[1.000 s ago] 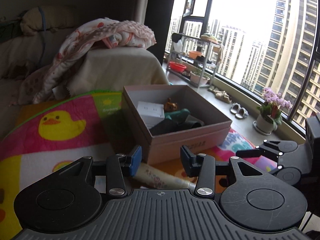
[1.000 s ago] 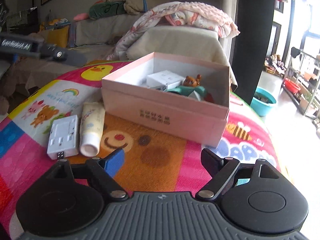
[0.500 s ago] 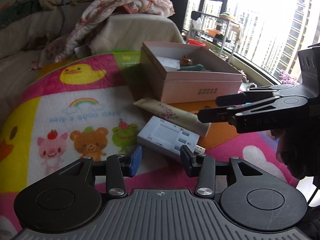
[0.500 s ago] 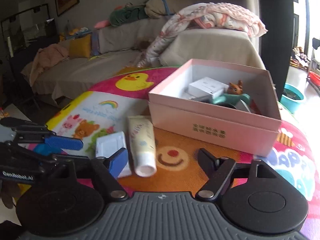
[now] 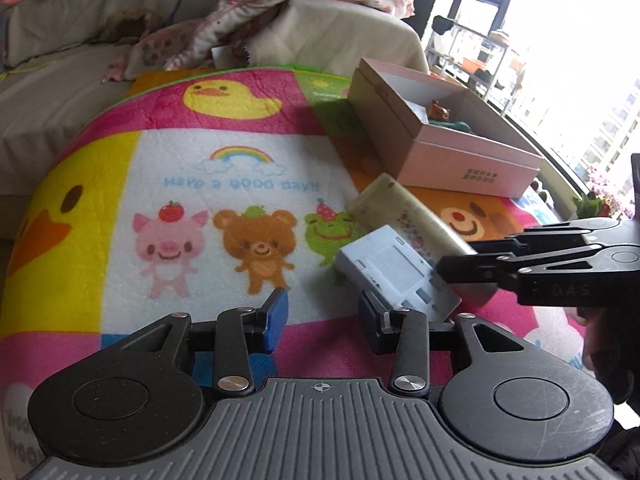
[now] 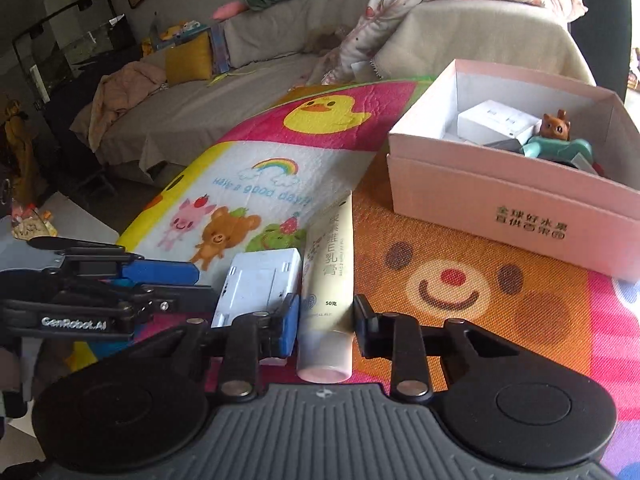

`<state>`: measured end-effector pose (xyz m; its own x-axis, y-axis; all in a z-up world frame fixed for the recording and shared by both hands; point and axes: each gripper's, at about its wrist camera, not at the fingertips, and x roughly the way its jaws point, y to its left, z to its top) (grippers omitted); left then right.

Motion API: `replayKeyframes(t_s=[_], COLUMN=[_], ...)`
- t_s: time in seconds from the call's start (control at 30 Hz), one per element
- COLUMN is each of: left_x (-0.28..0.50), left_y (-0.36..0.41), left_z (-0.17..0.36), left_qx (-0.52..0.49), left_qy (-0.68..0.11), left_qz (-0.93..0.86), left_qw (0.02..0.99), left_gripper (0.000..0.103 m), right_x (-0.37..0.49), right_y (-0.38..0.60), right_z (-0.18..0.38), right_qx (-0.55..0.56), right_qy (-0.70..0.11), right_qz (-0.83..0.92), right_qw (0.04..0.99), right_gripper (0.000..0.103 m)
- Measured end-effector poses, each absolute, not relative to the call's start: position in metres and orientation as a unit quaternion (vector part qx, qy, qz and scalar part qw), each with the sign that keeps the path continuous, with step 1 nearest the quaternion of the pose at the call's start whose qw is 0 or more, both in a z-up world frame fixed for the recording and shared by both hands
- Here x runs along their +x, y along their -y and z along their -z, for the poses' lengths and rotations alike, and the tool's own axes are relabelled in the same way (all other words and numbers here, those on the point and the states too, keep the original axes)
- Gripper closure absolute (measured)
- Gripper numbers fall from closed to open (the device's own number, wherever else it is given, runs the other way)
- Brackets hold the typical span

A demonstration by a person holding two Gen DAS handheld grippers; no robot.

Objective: Organize rigid objects
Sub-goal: 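Grasp the white power strip with the left tool while the right tool approaches the cream tube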

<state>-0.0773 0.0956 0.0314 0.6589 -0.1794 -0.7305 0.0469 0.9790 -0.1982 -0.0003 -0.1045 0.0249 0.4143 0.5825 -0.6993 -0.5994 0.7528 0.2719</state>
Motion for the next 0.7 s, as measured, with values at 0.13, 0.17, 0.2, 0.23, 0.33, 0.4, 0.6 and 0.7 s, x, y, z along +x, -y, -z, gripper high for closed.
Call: replayKeyframes(t_s=[0.13,0.17,0.2,0.23,0.33,0.4,0.6,0.7], left_x=[-0.083,-0.085,-0.087,-0.089,-0.092,-0.091,-0.081,-0.068], left_y=[-0.089,-0.086,-0.083,-0.078,-0.062,-0.051,-0.041,-0.051], left_z=[-0.033,-0.034,-0.034,-0.034,-0.032,-0.03,-0.027,-0.028], left_qx=[-0.039,-0.031,-0.026,-0.021,-0.002,0.005,-0.036,-0.12], left_qy=[-0.425,-0.429,-0.433,-0.436,-0.442,-0.446,-0.447,-0.431], left_qz=[0.081,0.088,0.096,0.103,0.115,0.123,0.126,0.117], left_qw=[0.901,0.898,0.896,0.894,0.889,0.886,0.885,0.886], left_gripper=[0.059,0.058,0.056,0.054,0.044,0.023,0.005,0.005], right_x=[-0.017,-0.02,-0.023,-0.026,-0.033,-0.035,-0.032,-0.036], right_y=[0.12,0.126,0.134,0.143,0.167,0.181,0.191,0.186], right_z=[-0.027,-0.028,-0.028,-0.028,-0.027,-0.024,-0.012,-0.008], right_qx=[-0.06,-0.071,-0.077,-0.079,-0.091,-0.094,-0.076,-0.09], right_qy=[-0.375,-0.37,-0.368,-0.368,-0.359,-0.354,-0.341,-0.326], right_qz=[-0.301,-0.289,-0.282,-0.275,-0.247,-0.234,-0.227,-0.217], right_qw=[0.875,0.88,0.883,0.885,0.896,0.901,0.909,0.916], right_gripper=[0.075,0.075,0.075,0.075,0.075,0.074,0.059,0.051])
